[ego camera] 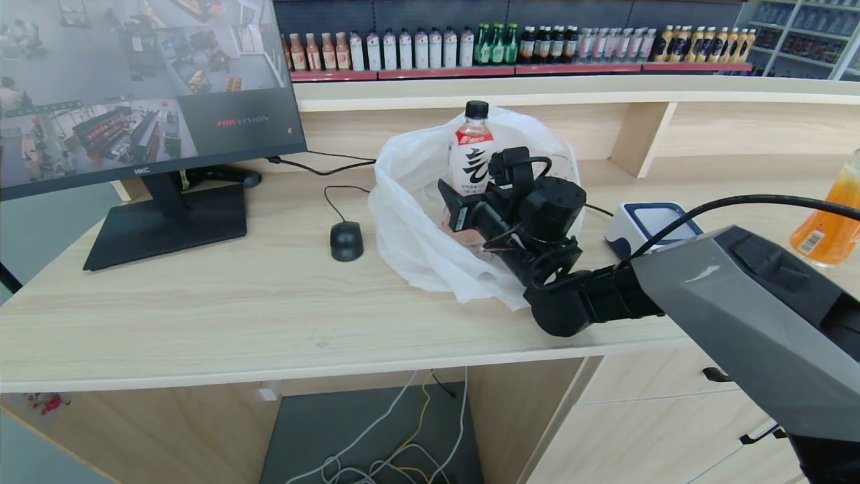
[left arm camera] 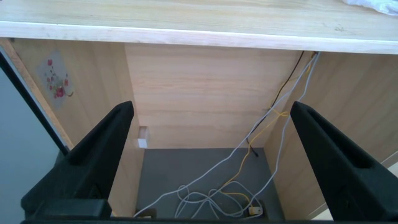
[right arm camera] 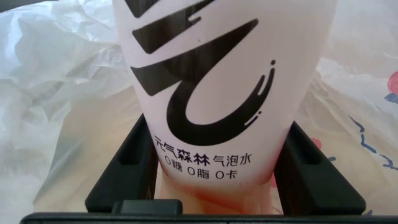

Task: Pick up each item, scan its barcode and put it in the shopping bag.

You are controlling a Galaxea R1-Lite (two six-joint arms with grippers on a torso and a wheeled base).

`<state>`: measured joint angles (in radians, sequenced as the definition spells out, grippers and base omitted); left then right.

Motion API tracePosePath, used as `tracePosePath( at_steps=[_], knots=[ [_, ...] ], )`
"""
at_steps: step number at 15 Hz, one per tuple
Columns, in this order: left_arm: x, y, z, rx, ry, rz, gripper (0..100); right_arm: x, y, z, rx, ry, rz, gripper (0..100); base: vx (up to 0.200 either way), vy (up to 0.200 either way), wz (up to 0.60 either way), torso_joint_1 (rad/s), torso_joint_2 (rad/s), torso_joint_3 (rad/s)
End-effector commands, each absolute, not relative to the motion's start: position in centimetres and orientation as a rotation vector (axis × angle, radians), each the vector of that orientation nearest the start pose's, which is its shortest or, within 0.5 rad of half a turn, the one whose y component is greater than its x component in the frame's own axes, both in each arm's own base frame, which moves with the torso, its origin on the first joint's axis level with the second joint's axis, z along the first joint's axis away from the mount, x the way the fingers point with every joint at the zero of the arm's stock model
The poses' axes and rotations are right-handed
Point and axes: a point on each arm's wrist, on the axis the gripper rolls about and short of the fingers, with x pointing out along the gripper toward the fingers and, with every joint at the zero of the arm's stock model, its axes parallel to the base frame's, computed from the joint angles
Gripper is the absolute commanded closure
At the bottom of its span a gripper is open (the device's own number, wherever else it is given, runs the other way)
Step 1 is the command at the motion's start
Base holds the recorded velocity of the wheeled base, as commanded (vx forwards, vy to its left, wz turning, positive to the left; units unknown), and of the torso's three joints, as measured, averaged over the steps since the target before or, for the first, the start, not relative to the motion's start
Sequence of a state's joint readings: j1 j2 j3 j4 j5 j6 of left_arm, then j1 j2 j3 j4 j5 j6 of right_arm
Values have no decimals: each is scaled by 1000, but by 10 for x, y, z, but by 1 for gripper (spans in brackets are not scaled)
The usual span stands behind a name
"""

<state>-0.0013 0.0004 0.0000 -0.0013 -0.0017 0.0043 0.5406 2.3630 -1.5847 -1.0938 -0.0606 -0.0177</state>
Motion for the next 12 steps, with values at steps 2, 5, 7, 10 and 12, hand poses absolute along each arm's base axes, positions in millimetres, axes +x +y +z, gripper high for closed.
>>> tracePosePath(
  at_steps=[2,5,7,10,12],
  knots=[
    [-23,0,76,3,-2,-3,0,420,249,167,71,-287,473,100,0,0,0,0,0,0],
    [-23,0,76,5,-2,-3,0,420,248,168,71,-288,473,100,0,0,0,0,0,0],
    [-23,0,75,5,0,-3,0,420,248,168,70,-287,473,100,0,0,0,0,0,0],
    [-23,0,76,5,-2,-2,0,420,248,167,69,-284,473,100,0,0,0,0,0,0],
    [-23,0,76,5,-2,-3,0,420,248,167,68,-282,473,100,0,0,0,0,0,0]
  ],
)
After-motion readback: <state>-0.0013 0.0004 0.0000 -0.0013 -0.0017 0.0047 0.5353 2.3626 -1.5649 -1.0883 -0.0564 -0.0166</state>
